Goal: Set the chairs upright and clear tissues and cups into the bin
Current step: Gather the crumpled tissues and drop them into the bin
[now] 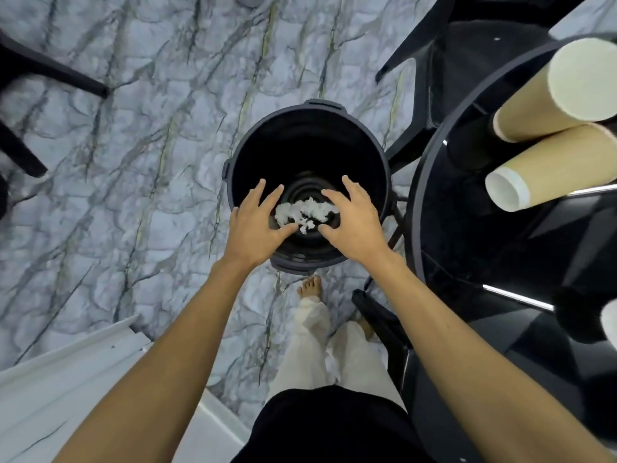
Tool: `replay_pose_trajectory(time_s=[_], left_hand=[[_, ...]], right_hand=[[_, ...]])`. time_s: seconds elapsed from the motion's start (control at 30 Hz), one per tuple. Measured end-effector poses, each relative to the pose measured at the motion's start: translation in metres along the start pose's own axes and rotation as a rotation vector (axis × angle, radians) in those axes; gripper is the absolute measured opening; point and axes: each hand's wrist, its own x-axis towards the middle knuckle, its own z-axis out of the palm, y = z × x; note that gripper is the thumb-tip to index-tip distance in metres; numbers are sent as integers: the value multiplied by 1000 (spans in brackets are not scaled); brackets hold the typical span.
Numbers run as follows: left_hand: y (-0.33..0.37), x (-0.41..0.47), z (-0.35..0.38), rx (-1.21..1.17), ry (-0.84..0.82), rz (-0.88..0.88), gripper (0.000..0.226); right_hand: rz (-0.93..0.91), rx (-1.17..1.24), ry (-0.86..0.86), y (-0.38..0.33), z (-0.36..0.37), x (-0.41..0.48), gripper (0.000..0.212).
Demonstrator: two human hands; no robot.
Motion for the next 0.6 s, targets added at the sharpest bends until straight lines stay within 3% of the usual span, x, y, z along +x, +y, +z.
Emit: replay_pose_trajectory(time_s=[0.27, 0.6], left_hand=[[51, -16, -17, -97, 153, 180, 52], [157, -61, 10, -14, 26, 546, 38]], right_hand=[[-81, 156, 193, -16, -47, -52, 48], [140, 124, 436, 49, -110, -160, 40]])
